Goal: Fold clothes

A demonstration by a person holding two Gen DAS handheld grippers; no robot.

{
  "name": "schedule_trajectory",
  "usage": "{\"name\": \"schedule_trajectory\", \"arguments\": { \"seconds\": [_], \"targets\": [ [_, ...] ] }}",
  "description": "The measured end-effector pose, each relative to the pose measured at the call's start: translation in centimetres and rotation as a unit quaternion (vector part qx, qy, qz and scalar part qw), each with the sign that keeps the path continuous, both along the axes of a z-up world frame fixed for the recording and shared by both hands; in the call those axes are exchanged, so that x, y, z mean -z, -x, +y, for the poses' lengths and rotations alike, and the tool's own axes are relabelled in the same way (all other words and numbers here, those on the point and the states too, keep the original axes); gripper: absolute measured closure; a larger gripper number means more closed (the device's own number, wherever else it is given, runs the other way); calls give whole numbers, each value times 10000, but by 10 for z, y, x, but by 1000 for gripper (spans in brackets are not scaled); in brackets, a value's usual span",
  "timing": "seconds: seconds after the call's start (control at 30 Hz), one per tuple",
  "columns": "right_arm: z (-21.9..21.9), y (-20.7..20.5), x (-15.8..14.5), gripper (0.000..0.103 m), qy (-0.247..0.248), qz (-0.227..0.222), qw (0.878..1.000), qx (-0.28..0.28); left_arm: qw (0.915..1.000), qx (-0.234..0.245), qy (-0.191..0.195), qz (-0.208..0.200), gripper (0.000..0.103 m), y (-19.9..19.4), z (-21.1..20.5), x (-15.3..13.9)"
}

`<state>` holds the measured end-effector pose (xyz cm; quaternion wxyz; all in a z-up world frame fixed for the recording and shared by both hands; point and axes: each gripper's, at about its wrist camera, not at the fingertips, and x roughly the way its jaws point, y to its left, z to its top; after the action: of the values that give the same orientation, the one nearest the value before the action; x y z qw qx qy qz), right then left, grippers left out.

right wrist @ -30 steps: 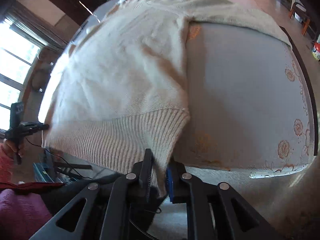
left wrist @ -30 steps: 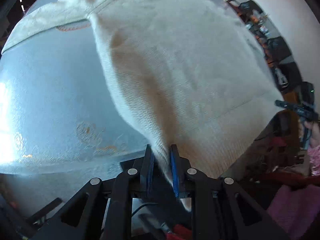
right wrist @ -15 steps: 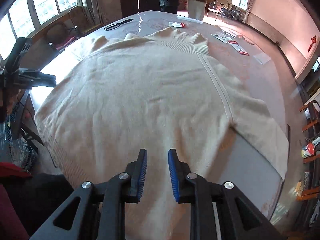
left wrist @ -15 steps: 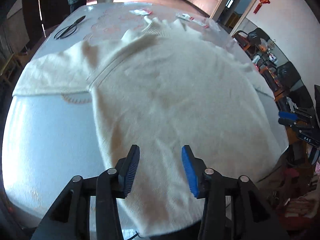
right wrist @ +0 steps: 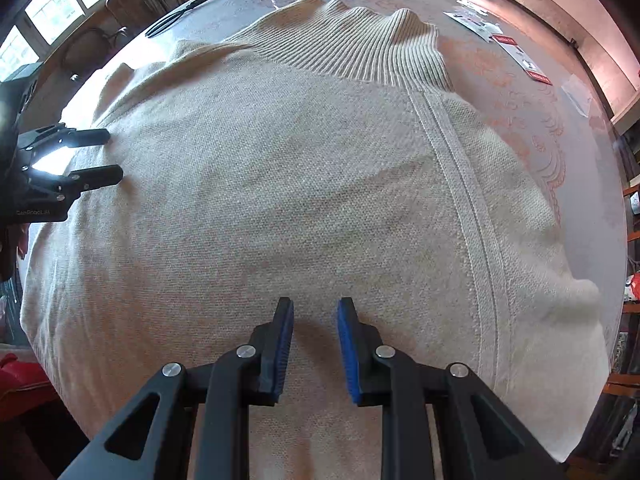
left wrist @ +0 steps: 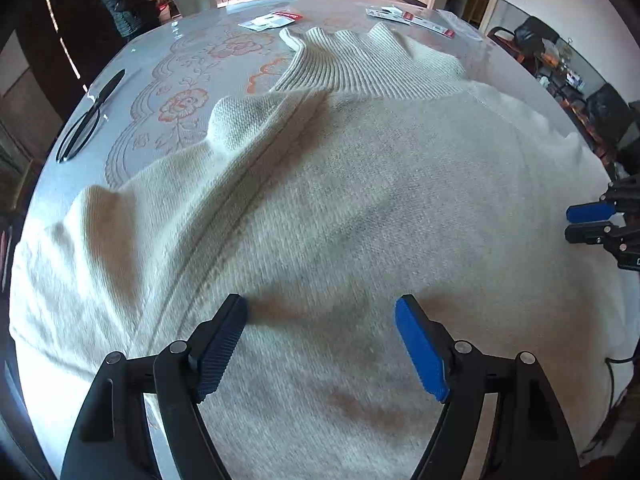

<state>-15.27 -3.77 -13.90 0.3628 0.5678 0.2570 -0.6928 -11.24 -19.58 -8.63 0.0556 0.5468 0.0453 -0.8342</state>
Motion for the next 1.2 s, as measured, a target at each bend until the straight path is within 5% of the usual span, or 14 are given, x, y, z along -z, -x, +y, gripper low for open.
{"name": "schedule_trajectory", "arguments": {
  "seconds": [0.3,0.47,0.73,0.9,1.0,1.2],
  "targets": [
    [-21,77,-53,77,297,90,9994,176,9977,345,559,152,23,72,-13,-44],
    [-39,131,-46,76,359,-290,9986,239,9968,575,333,-443,23,110,-12,-27],
    [-62,229,-28,76,897,-622,9911,767,9915,585,765,-878,23,196,-31,-22],
    [-80,265,-4,76,756,-849,9903,796,9904,-18,161,-1376,23,237,-62,9],
    [-85,276,5,76,751,-927,9906,675,9905,-256,-313,-1312,22,249,-74,15],
    [-91,285,6,75,968,-992,9897,369,9927,56,7,-1209,15,270,-74,15]
  ]
}}
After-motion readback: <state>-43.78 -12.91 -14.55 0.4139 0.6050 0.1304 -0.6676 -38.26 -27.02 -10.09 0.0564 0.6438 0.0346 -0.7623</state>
